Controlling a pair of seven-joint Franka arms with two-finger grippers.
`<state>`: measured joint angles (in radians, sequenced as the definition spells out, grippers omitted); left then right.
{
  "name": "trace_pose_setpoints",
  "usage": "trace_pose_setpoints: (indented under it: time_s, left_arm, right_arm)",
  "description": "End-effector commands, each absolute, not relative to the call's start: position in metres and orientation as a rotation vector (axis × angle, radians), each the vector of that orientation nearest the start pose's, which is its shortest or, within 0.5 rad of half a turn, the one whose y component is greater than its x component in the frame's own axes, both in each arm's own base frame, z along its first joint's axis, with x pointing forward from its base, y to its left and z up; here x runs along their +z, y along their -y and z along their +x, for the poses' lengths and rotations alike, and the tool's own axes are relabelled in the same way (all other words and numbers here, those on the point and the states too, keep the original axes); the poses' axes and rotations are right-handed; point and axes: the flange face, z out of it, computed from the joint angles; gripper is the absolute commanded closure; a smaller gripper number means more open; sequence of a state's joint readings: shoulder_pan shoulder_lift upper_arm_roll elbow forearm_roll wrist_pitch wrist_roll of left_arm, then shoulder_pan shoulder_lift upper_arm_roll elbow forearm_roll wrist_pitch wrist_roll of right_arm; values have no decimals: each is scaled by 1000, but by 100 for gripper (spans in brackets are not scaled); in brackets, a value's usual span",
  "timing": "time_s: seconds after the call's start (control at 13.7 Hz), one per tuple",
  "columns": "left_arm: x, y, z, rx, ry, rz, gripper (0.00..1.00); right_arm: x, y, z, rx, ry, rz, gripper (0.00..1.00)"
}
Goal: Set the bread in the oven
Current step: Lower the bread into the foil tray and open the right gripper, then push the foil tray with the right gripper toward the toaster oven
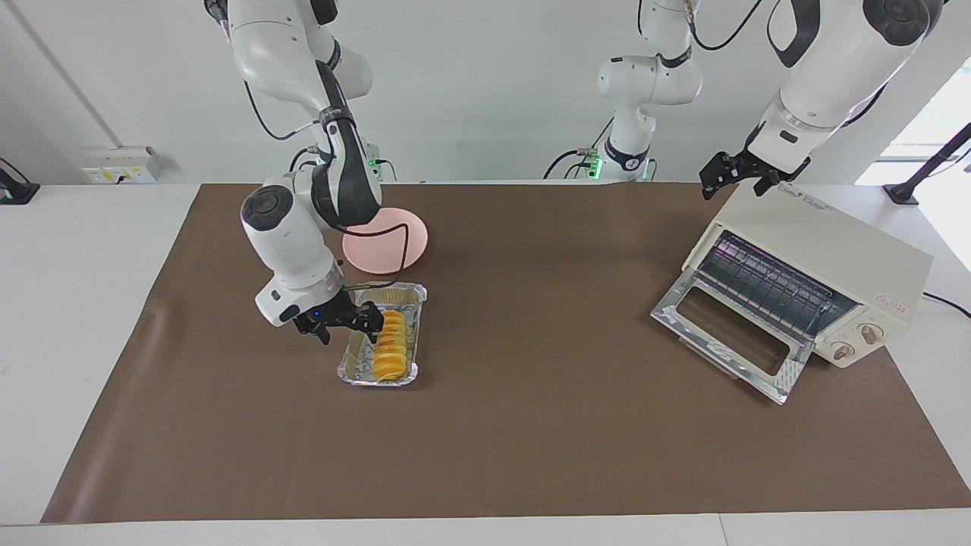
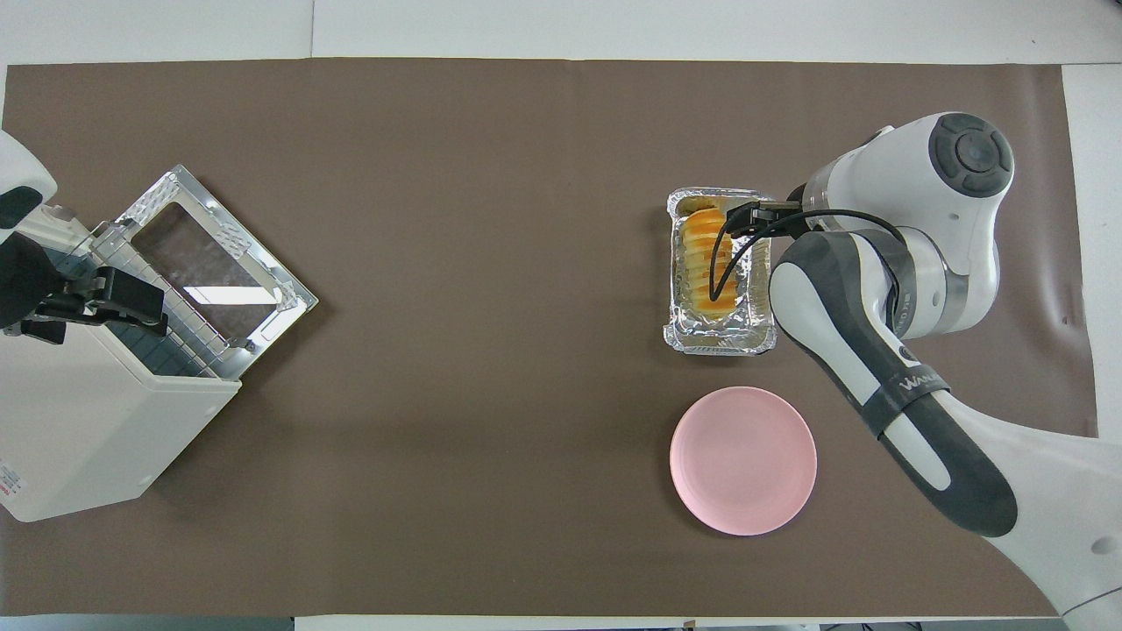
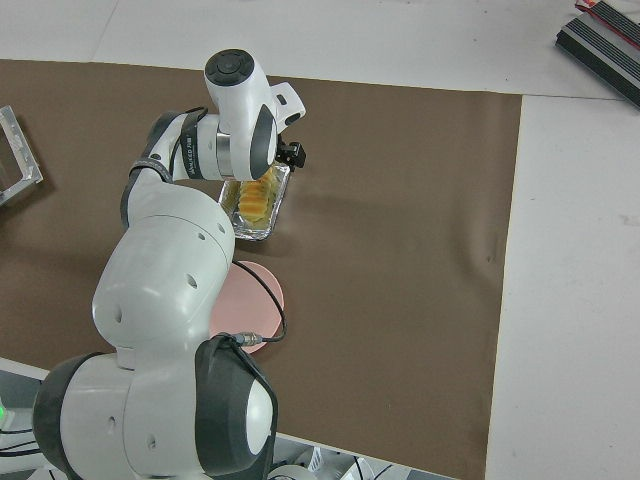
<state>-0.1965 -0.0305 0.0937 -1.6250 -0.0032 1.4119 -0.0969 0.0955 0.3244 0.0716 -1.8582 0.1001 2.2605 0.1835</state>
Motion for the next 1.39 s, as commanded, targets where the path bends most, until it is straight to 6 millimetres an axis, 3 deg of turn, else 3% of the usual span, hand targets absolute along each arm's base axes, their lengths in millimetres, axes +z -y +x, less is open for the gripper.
trace_pose_setpoints:
  time_s: [0.0,0.15,0.22,0.51,0.59,0.8,1.1,1.24,1.32]
  left_arm:
    - [608,50,520,267,-4,-3103,0]
    - [608,50,520,267,-4,-3103,0]
    - [608,50,520,267,-4,-3103,0]
    - [608,50,520,267,-4,-3103,0]
    - [608,50,520,267,-4,-3103,0]
    - [608,50,520,267,-4,-3103,0]
    - [608,50,520,267,-4,-3103,0]
    - [608,50,520,267,-4,-3103,0]
    - [608,50,520,267,-4,-3103,0]
  right_arm:
    - [341,-95,615,-51,-138,-3019,4]
    - [330,-88,610,-18,-181,-3018,12]
    - [326,-88,608,-15,-199,-3018,22]
    - [315,-88,600,5,-234,-2993,92]
    - [312,-89,598,14,-250,-2979,100]
    - [318,-99,602,-4,-257,-2950,100]
    - [359,-133,623,-117,-196,-2918,100]
    - [381,-168,626,-156,-185,-2896,100]
    - [384,-202,621,-163,-208,-2873,100]
